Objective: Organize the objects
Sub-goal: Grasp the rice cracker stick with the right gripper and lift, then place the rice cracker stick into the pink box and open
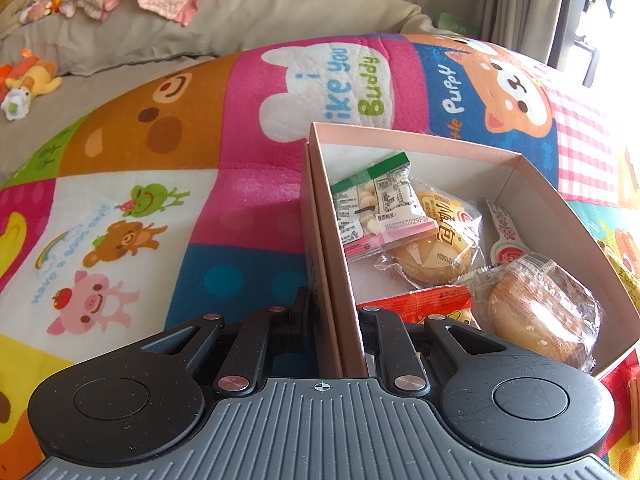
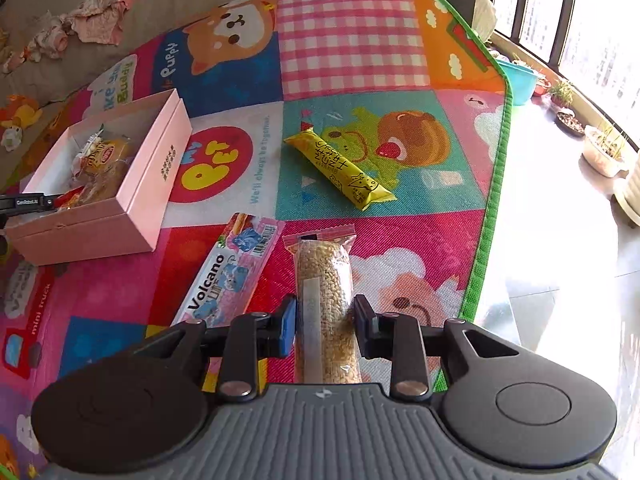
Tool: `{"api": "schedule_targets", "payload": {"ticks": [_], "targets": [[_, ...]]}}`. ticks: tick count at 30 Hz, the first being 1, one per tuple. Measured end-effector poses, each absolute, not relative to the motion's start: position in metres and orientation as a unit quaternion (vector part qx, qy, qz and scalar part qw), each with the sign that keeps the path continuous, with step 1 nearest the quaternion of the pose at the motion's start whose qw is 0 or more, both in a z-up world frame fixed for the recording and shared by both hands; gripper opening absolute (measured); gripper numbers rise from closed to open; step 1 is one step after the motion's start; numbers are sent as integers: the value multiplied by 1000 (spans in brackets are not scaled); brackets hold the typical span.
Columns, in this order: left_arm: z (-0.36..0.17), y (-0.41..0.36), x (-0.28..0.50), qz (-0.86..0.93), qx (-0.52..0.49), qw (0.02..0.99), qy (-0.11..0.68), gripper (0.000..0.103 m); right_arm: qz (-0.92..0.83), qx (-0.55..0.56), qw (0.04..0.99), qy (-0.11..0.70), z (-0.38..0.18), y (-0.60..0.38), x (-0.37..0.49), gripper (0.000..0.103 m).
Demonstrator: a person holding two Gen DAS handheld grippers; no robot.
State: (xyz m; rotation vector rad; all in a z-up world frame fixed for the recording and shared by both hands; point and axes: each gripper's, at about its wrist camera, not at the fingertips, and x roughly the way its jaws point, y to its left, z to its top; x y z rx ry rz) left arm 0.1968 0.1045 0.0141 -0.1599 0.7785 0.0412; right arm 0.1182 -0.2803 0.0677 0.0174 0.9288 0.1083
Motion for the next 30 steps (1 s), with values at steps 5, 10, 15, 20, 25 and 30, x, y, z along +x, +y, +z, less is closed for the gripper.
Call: {"api": "schedule_targets", "payload": {"ticks": [5, 10, 15, 20, 25, 30], "targets": [[14, 105, 197, 20, -78, 922, 380, 16, 123, 34, 874, 469, 70, -247, 84, 29], [14, 105, 197, 18, -80, 922, 379, 16, 171, 24, 873, 456, 75, -202, 91, 29], [14, 105, 197, 18, -80, 922, 379, 16, 191, -12, 889, 415, 95, -158, 127, 29], [14, 105, 197, 18, -80, 922, 379, 16, 185, -37, 903, 385, 110, -117, 174, 29], [14, 105, 197, 18, -80, 922, 379, 16, 179, -69, 908, 371, 110, -79, 211, 29], [14, 105, 197, 16, -83, 921, 380, 16, 182, -86, 911, 359, 108, -51, 237, 29]]}}
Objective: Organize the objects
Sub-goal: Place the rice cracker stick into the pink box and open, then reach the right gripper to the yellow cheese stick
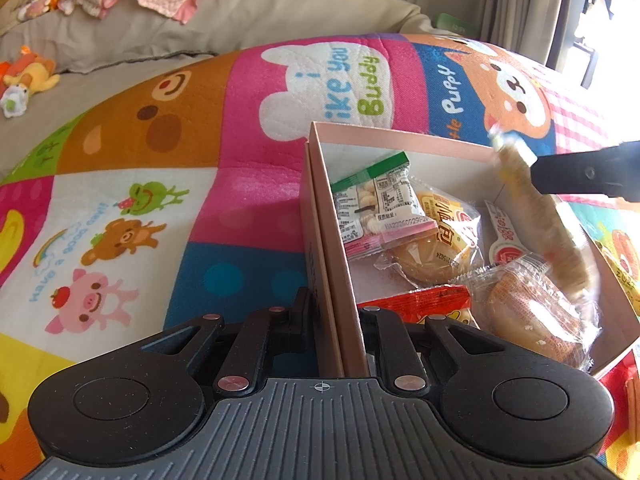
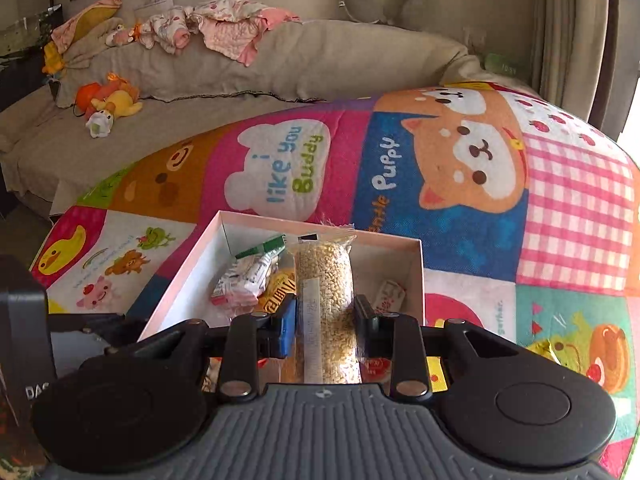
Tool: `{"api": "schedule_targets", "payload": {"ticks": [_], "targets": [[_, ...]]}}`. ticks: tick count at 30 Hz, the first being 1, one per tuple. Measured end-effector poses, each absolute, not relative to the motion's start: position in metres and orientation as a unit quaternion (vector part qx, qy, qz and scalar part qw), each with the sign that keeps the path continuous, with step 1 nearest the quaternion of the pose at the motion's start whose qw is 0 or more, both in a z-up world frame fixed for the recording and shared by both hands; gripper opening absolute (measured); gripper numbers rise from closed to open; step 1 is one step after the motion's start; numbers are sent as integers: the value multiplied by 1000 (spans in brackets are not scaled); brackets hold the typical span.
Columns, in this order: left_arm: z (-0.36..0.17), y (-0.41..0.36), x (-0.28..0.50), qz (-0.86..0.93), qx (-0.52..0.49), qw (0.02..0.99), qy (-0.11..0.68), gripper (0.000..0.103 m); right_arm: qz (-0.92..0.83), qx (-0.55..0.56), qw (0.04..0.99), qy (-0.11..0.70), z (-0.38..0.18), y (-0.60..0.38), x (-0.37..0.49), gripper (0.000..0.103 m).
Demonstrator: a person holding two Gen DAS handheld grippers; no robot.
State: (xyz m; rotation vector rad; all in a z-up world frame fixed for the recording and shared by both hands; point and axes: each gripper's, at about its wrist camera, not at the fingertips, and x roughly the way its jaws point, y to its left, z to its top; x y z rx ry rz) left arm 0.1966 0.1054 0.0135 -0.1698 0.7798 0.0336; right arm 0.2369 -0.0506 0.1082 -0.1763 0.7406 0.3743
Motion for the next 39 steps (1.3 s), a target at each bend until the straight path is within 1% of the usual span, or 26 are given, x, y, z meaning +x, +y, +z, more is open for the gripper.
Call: {"api": "schedule_targets", "payload": {"ticks": [3, 7, 11, 17, 20, 22, 23, 25, 27, 30, 31, 33, 36, 39], "targets": [[14, 106, 197, 15, -84, 921, 380, 16, 179, -87, 914, 354, 109, -42, 245, 37], [13, 106, 197, 16, -84, 921, 380, 16, 185, -80, 913, 356, 110, -44, 242, 44], [13, 106, 197, 15, -84, 921, 380, 16, 174, -84, 914, 357, 109, -56, 234, 46], [13, 106, 197, 15, -84, 921, 380, 16, 145, -86, 919, 356, 109, -85, 219, 52], [13, 106, 197, 15, -84, 921, 380, 16, 133, -104, 922, 349, 107, -95, 208, 56], [13, 106, 197, 15, -84, 921, 380, 16, 129, -115, 923, 343, 106, -102, 199, 61], [13, 106, 197, 15, -84, 921, 380, 16, 126, -119, 925, 338, 105, -108, 192, 62], [13, 106, 197, 16, -84, 921, 380, 16, 118, -116, 929, 330, 103, -123, 178, 68], [13, 106, 197, 16, -84, 921, 380, 16, 104, -100, 934, 327, 98, -146, 162, 73], [13, 106, 197, 15, -84, 921, 380, 16, 83, -60, 937, 334, 86, -181, 141, 84], [13, 106, 197, 16, -83, 921, 380, 16, 80, -42, 936, 341, 81, -192, 135, 86], [13, 106, 197, 16, -83, 921, 379, 16, 80, -8, 930, 358, 69, -212, 125, 87], [13, 106, 196, 17, -81, 922, 379, 16, 71, 28, 923, 376, 52, -229, 117, 91], [13, 107, 196, 17, -80, 922, 379, 16, 62, 60, 918, 387, 38, -239, 121, 92]]}}
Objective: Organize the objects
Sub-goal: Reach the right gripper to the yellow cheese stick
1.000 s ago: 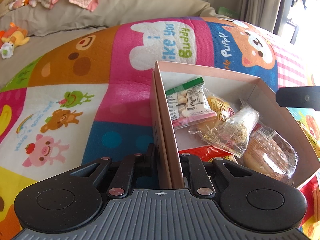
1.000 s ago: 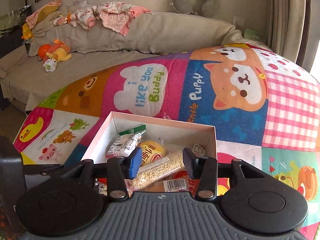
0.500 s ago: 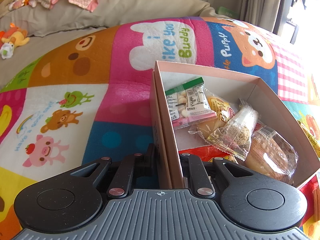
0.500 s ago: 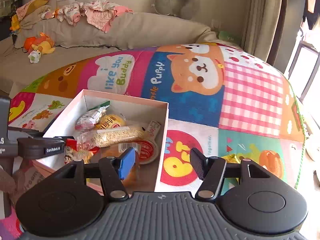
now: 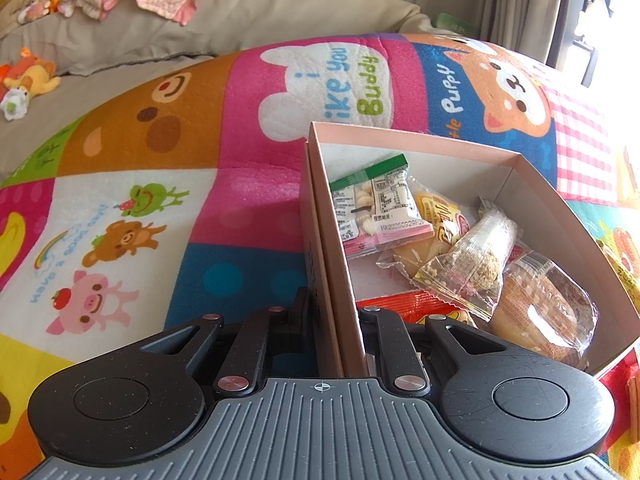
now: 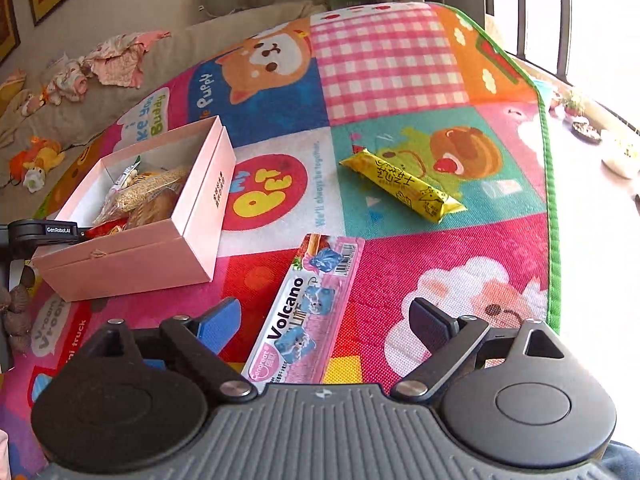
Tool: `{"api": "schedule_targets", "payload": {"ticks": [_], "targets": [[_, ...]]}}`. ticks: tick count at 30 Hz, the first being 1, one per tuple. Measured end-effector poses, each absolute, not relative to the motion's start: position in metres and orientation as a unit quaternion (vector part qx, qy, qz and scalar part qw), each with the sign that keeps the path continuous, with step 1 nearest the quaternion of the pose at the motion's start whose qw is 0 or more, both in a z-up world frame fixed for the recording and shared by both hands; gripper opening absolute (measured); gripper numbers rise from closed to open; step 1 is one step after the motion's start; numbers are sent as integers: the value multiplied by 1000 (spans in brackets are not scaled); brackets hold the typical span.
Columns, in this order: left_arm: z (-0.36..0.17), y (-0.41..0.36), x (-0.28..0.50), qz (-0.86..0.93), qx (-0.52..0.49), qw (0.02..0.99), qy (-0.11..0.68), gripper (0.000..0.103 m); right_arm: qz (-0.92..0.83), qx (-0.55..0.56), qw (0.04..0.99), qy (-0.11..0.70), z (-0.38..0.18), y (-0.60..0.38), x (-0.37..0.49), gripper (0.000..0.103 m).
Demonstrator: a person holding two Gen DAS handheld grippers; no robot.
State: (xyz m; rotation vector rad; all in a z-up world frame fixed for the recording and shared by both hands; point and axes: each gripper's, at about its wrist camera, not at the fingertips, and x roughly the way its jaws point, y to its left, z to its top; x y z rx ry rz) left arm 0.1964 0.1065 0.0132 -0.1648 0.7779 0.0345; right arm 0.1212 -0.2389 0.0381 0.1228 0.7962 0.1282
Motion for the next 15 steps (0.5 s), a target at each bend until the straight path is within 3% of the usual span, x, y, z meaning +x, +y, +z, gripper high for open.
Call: {"api": "schedule_targets", "payload": {"ticks": [7, 12, 14, 15], "targets": [[13, 106, 196, 19, -75, 923, 378, 16, 51, -60, 939, 335, 56, -235, 179, 92], [13, 105, 196, 18, -78, 922, 378, 16, 5, -69, 922, 380, 45, -254, 260, 91], [13, 106, 196, 17, -79, 922, 378, 16, -8, -56, 915, 400, 35, -259, 281, 87], [13, 106, 196, 16, -79, 922, 379, 16, -11, -50, 911, 409, 29, -261, 288, 79]]}}
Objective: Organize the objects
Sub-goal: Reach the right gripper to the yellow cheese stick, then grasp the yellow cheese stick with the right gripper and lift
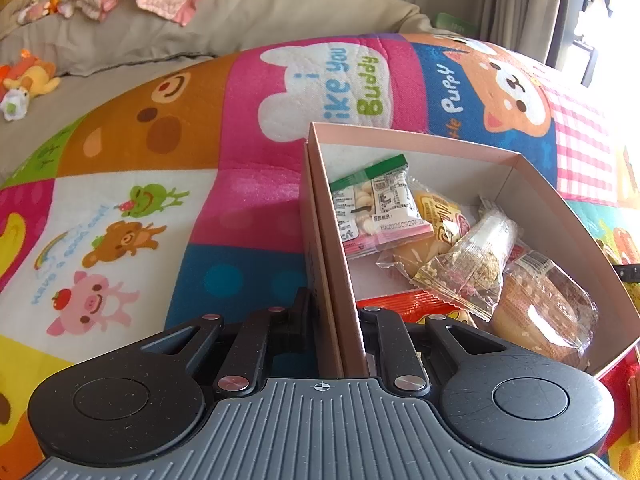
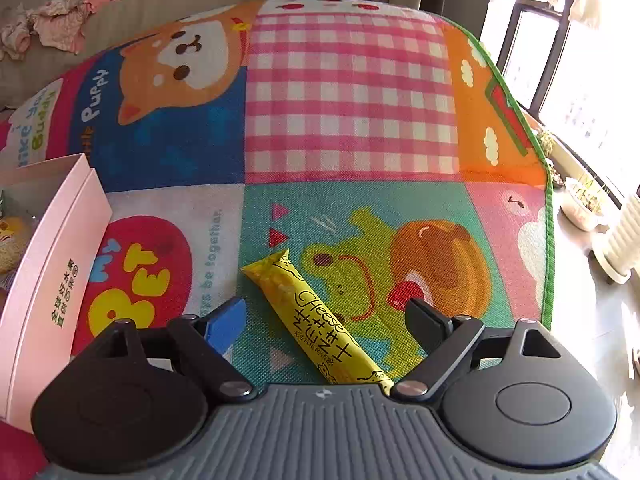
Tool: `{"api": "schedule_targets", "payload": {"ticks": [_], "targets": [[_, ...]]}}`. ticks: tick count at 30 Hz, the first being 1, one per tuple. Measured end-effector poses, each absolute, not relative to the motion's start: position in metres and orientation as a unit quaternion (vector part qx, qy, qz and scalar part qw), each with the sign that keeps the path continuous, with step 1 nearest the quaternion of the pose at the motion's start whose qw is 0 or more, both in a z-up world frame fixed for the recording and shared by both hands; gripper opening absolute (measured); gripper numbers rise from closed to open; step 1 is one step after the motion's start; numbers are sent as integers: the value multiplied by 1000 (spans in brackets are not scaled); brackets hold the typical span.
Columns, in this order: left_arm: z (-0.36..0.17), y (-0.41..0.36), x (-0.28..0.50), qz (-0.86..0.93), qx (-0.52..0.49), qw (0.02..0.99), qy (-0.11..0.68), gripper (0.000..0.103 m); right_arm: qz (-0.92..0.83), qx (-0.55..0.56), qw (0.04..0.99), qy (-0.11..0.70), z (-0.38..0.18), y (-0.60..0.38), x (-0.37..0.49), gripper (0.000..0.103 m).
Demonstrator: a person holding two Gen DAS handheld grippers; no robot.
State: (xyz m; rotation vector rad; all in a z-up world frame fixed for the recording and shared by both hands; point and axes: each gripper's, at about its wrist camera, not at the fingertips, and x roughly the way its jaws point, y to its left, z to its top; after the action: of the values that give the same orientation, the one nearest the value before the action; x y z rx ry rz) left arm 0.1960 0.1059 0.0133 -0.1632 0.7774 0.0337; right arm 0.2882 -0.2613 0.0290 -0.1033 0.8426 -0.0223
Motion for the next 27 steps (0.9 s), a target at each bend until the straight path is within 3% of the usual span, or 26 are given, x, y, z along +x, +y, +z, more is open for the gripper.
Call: {"api": "schedule_targets", "payload": {"ticks": [1, 2, 6, 27], "targets": [[13, 106, 196, 16, -80, 922, 379, 16, -9, -45, 906, 420, 24, -262, 293, 63], [13, 106, 196, 16, -80, 922, 379, 16, -4, -38, 900, 434, 20, -263, 295, 54], [13, 106, 196, 16, -80, 922, 379, 16, 17, -10, 897, 442, 23, -269, 280, 28], [13, 107, 196, 18, -77, 922, 378, 16, 85, -10, 880, 468, 35, -269, 63, 25]]}}
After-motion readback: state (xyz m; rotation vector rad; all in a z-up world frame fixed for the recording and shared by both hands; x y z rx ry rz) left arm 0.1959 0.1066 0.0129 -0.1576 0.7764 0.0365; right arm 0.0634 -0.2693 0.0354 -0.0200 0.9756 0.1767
